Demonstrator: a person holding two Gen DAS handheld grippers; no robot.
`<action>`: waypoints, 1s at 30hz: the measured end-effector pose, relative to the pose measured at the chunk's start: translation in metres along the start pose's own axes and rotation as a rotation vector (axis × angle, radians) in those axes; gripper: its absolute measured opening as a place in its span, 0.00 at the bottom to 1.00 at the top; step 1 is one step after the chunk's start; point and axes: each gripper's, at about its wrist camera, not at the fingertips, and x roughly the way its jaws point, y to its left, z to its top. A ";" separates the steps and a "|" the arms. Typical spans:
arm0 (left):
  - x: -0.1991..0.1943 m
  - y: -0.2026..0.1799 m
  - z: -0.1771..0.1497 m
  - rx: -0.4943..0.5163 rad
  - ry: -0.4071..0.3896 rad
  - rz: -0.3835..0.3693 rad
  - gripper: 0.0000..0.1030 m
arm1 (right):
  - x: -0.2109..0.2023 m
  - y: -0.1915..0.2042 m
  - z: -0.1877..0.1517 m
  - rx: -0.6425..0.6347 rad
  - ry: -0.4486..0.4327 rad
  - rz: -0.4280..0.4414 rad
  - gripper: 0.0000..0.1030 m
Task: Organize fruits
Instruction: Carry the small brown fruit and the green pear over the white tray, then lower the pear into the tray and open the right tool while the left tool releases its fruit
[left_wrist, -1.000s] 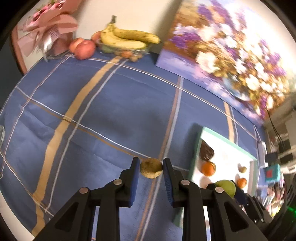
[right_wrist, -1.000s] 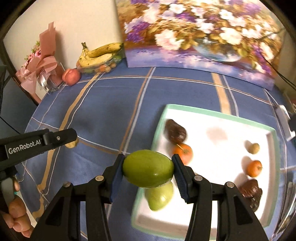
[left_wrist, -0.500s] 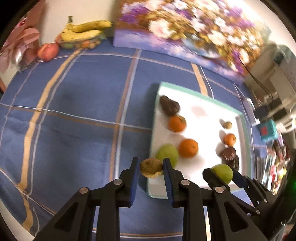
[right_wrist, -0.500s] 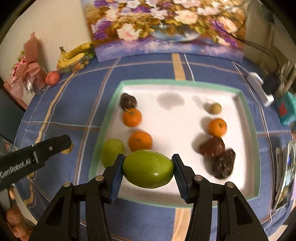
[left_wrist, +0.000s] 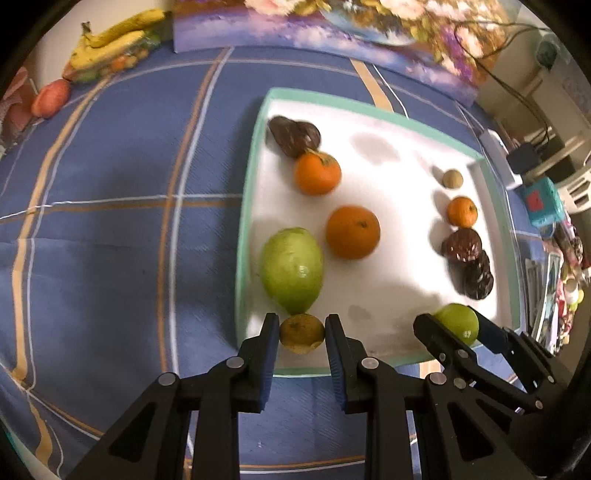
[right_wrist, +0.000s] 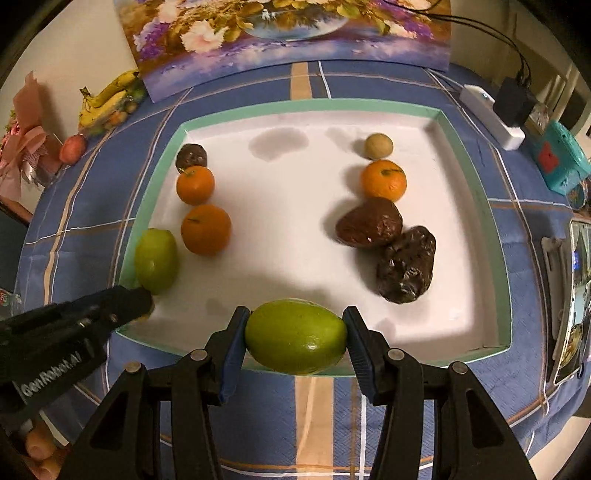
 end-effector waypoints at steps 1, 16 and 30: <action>0.002 -0.001 -0.001 0.004 0.007 0.003 0.27 | 0.001 -0.001 -0.001 0.002 0.004 0.001 0.52; -0.002 0.000 -0.011 0.021 0.018 0.019 0.30 | 0.008 -0.002 -0.006 -0.015 0.027 -0.029 0.52; -0.042 0.026 -0.034 -0.032 -0.080 0.060 0.68 | -0.017 -0.004 -0.025 -0.008 -0.034 -0.041 0.54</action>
